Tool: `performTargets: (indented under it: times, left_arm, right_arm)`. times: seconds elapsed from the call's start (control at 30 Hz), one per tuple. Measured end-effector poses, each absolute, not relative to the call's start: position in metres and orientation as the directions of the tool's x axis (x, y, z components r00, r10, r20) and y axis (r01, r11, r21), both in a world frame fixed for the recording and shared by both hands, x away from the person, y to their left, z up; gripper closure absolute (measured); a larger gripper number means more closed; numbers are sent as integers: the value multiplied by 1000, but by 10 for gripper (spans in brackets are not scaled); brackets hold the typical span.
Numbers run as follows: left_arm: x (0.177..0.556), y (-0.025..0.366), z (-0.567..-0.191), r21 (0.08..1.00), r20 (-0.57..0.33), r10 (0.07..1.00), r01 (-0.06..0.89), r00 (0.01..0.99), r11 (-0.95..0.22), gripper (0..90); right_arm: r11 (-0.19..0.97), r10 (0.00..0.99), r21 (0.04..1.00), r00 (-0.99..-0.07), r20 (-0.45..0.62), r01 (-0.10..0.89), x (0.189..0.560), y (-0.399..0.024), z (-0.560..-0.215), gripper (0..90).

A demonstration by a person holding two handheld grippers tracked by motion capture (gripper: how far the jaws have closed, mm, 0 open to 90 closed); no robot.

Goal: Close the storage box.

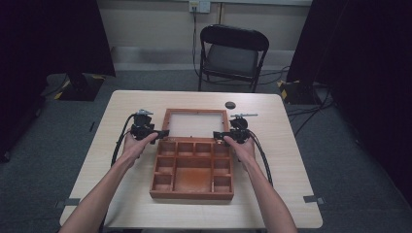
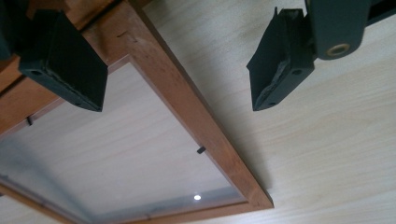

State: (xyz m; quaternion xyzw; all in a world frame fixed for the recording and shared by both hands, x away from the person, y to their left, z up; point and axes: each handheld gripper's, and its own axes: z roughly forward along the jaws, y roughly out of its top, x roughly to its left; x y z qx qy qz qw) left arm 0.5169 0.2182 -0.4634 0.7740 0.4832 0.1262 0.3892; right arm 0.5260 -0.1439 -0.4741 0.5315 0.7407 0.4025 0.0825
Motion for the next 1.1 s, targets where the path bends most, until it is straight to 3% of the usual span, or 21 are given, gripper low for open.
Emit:
performTargets:
  times: [0.43, 0.97, 1.1]
  left_arm:
    - [526, 211, -475, 707, -301, 809, 687, 505, -166, 176]
    - [532, 200, -477, 680, -329, 805, 715, 494, -161, 114]
    - [532, 201, -478, 676, -338, 803, 720, 491, -156, 113]
  right_arm:
    - [83, 819, 642, -419, 392, 762, 534, -143, -480, 122]
    - [64, 805, 607, -401, 437, 792, 538, -143, -480, 138]
    - [33, 785, 579, -380, 490, 815, 539, -143, -483, 160]
